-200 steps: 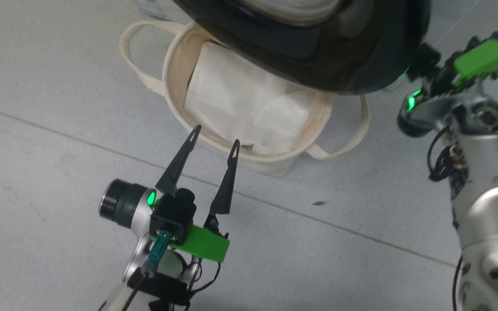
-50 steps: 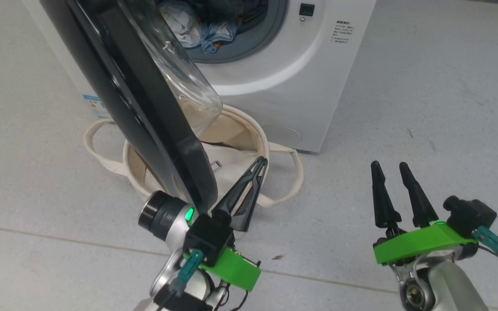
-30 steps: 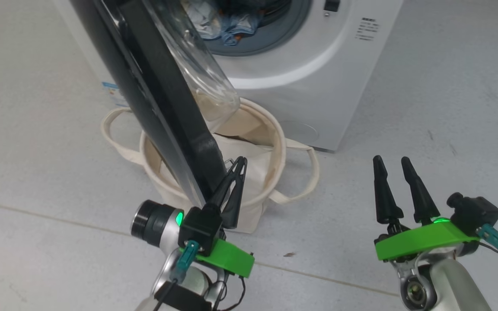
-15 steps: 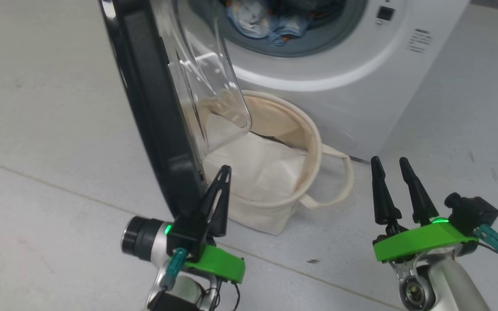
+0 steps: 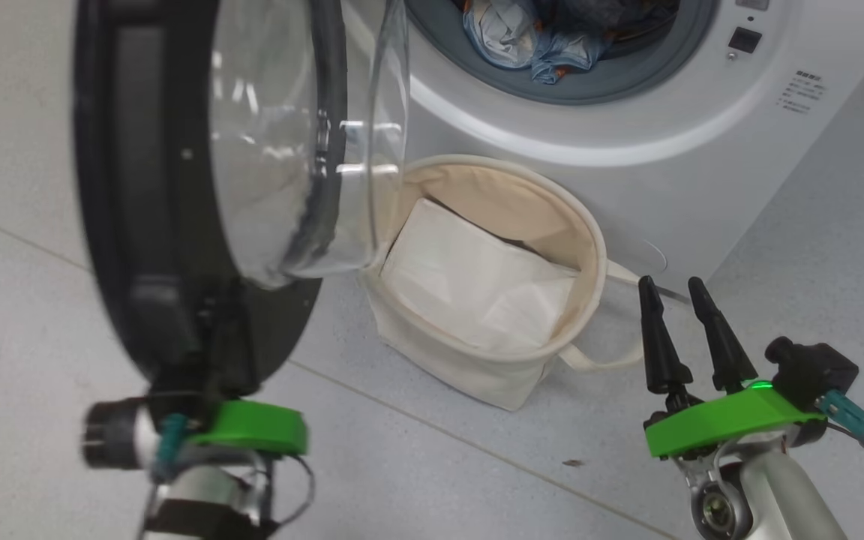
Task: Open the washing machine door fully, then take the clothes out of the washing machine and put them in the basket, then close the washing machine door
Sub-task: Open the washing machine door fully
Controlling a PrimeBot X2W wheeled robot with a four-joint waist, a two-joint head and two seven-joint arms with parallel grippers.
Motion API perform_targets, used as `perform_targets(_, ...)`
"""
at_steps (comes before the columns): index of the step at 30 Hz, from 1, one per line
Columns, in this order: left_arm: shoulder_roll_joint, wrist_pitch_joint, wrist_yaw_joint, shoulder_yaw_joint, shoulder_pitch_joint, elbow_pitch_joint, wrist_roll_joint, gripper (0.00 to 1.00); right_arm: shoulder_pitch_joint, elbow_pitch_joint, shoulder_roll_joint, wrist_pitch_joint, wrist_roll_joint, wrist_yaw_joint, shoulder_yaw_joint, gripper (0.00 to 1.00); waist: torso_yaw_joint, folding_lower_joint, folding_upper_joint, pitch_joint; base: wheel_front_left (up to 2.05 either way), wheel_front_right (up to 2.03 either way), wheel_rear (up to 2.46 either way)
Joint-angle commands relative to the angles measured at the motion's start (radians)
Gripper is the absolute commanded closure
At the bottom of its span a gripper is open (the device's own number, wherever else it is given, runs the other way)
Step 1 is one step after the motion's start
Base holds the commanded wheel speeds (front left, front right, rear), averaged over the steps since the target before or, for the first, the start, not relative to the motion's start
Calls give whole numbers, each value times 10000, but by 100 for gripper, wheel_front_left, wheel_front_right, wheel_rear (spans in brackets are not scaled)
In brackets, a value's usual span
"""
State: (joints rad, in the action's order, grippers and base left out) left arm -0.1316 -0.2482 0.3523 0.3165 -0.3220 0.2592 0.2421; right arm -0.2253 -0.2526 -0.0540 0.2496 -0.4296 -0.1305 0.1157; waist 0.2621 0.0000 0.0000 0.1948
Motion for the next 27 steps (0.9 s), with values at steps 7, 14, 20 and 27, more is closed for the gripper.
perform_targets(7,-1199,-106,212,-1681,-395,118,448,100,-343,254,37,122,433,-2,230,0,-113,0,0,292,0,0,0)
perform_targets(14,-1669,-126,247,-2721,-683,522,945,100,-396,368,38,122,628,-2,41,0,-288,0,0,659,0,0,0)
perform_targets(20,-1912,-132,109,-3465,-933,843,1204,100,-432,422,38,122,837,-2,-53,0,-438,0,0,968,0,0,0)
perform_targets(27,-2089,-134,-128,-4240,-1303,1350,1228,100,-508,505,38,122,1020,-2,-140,0,-593,0,0,1252,0,0,0)
